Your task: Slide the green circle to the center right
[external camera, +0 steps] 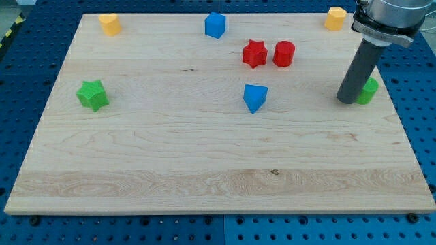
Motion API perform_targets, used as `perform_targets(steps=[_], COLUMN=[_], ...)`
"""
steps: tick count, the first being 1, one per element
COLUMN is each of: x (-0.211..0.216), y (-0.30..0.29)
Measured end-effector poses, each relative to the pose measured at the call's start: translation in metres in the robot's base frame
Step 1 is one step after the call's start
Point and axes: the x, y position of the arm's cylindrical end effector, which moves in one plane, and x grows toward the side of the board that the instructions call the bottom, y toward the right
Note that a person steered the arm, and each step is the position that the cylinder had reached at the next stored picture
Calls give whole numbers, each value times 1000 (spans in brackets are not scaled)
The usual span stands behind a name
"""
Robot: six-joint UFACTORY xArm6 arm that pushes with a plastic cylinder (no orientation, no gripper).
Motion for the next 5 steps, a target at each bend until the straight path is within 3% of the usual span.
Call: perform_targets(steps=[3,5], x=[14,130], y=[14,13])
